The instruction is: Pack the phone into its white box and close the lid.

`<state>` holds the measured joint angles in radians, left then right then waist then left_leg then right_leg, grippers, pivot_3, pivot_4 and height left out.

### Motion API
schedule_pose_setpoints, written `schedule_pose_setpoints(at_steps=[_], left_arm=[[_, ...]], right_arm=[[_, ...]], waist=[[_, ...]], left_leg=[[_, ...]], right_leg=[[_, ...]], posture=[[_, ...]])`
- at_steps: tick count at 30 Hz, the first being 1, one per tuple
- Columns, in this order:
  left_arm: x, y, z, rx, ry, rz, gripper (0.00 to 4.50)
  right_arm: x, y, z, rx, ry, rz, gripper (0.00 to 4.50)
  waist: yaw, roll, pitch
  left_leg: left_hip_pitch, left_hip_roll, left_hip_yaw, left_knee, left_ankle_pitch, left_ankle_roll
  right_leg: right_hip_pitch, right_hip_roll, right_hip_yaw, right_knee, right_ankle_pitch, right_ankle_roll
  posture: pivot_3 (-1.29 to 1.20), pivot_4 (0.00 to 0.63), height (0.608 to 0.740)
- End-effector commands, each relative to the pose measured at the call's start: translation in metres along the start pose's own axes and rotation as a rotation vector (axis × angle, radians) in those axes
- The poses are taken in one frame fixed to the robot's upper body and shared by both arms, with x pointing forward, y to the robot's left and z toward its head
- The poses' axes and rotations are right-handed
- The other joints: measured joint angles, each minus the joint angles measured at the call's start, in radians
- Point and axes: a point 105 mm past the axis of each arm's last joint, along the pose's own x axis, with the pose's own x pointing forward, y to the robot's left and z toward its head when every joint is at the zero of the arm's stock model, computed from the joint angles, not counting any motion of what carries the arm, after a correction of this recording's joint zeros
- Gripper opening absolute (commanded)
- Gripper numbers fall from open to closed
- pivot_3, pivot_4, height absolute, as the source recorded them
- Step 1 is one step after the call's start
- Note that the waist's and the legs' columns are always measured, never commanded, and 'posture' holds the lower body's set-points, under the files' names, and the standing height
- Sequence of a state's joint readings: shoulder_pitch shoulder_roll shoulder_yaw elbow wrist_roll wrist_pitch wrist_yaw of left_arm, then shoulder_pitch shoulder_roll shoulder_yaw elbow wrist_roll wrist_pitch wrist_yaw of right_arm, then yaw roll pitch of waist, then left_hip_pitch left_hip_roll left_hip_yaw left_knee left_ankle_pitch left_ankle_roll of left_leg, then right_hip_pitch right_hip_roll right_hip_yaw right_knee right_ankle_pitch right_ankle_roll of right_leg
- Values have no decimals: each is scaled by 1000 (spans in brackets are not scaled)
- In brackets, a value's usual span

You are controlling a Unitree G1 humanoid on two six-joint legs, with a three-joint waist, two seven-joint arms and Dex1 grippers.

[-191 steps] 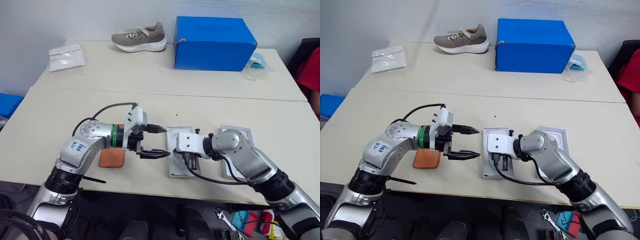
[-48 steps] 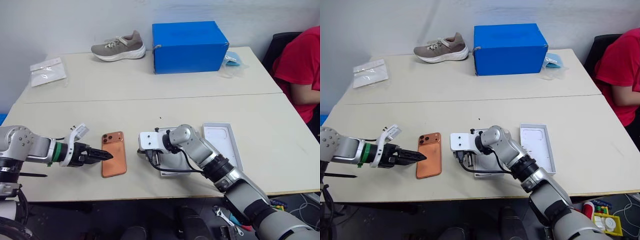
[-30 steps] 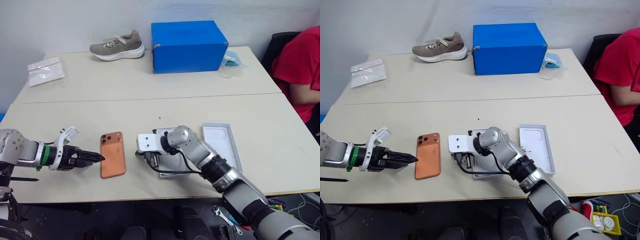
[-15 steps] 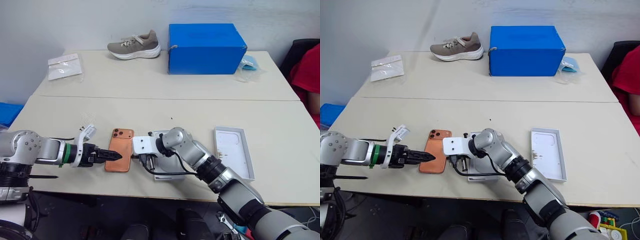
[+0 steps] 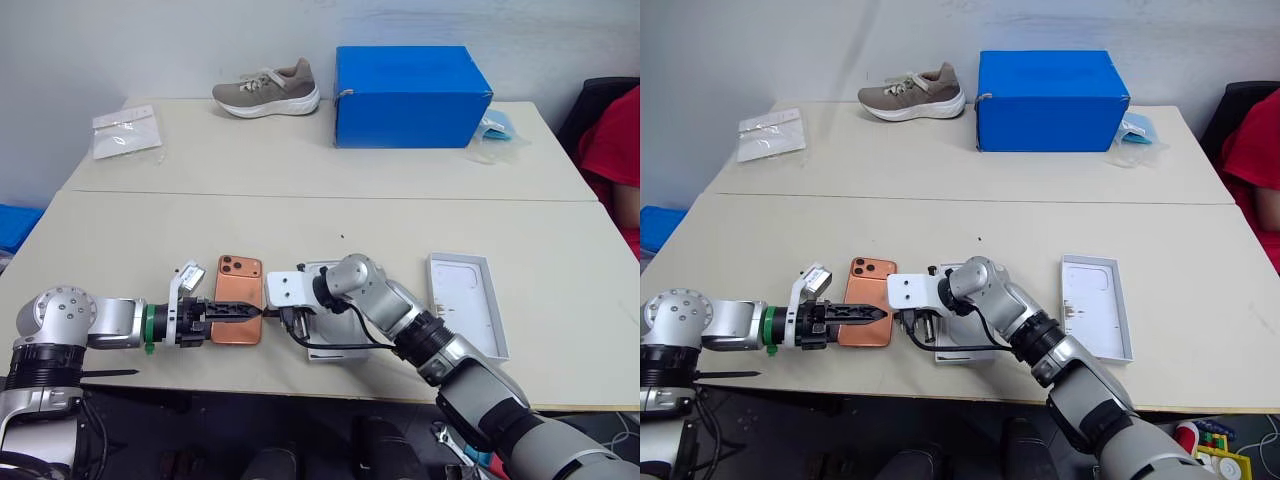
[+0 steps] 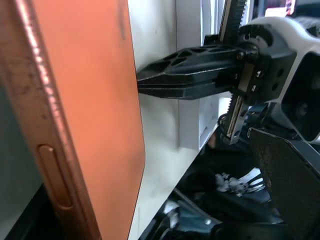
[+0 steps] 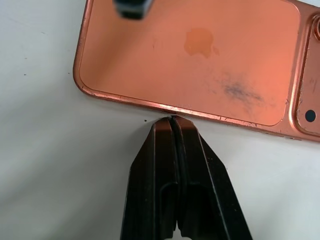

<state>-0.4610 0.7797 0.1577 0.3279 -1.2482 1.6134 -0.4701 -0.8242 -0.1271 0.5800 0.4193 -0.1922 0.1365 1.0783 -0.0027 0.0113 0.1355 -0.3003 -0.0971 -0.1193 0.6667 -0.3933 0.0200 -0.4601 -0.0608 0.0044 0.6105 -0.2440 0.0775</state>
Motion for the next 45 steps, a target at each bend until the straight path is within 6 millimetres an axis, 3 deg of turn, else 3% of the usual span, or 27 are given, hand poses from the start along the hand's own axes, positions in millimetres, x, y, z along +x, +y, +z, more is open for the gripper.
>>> schedule_pose_setpoints(at_steps=[1, 7, 13, 17, 21, 24, 26, 29, 32, 36, 40, 45], left_arm=[[1, 11, 0, -20, -2, 60, 3946], [-1, 7, 3, -12, -7, 50, 2043], [-16, 1, 7, 5, -40, 32, 97], [-24, -14, 10, 51, -51, -23, 117], [-25, -31, 10, 130, -41, -70, 117], [-18, -46, 5, 195, -8, -118, 117], [-10, -54, 1, 229, 19, -149, 117], [6, -64, -5, 259, 52, -201, 117], [25, -68, -10, 257, 64, -239, 117], [54, -65, -20, 231, 60, -234, 117], [84, -60, -26, 181, 30, -179, 117], [112, -65, -36, 96, 52, -166, 117]], right_arm=[[-5, -4, 4, -12, -12, -17, 0], [-6, -3, 2, -10, -12, -25, 0], [-16, -5, 4, -13, -28, -55, 0], [-31, -8, 22, -1, -108, -86, 0], [-60, -16, 56, 56, -236, -146, 0], [-94, -17, 74, 116, -310, -177, 555], [-117, -13, 79, 125, -322, -204, 1189], [-153, -3, 74, 154, -310, -259, 2237], [-182, 16, 51, 193, -223, -317, 3264], [-204, 45, 26, 262, -117, -360, 4485], [-211, 65, 13, 324, -64, -394, 4500], [-211, 71, 6, 351, -32, -447, 4500]], waist=[[0, 0, 0], [-1, -1, 1], [-10, -9, 5], [-20, -12, 9], [-27, -13, 11], [-27, -13, 11], [-23, -13, 12], [-8, -13, 12], [10, -14, 12], [24, -15, 14], [28, -16, 14], [30, -17, 15]], left_leg=[[0, 0, 0, 0, 0, 0], [-1, 0, 0, 0, 0, 0], [-2, 2, 0, 0, 0, -1], [-4, 2, -1, 0, 0, -1], [-7, 3, -2, 0, 0, -2], [-8, 4, -2, 0, -1, -2], [-9, 4, -4, 0, -1, -2], [-12, 3, -6, 1, -1, -1], [-14, 3, -7, 1, -1, -1], [-16, 3, -7, 2, -2, 0], [-15, 4, -5, 2, -2, 0], [-15, 3, -5, 12, -3, -2]], right_leg=[[0, 0, 0, 0, 0, 0], [-1, 0, 0, 0, 0, 0], [-3, 1, -1, 0, 0, 0], [-4, 2, -1, 0, 0, 0], [-5, 2, -3, -2, 0, 0], [-6, 2, -3, -3, 0, 0], [-6, 2, -5, -5, 0, 0], [-6, 1, -6, -7, 0, 0], [-6, 1, -7, -10, 0, 1], [-6, 1, -7, -12, 1, 2], [-6, 1, -5, -12, 2, 3], [-5, 1, -4, -10, 2, 3]], posture=[[0, 150, 740], [0, 150, 740], [0, 150, 740], [0, 150, 740], [0, 150, 740], [0, 150, 740], [0, 150, 740], [0, 150, 740], [0, 150, 740], [0, 150, 740], [0, 150, 740], [0, 150, 740]])
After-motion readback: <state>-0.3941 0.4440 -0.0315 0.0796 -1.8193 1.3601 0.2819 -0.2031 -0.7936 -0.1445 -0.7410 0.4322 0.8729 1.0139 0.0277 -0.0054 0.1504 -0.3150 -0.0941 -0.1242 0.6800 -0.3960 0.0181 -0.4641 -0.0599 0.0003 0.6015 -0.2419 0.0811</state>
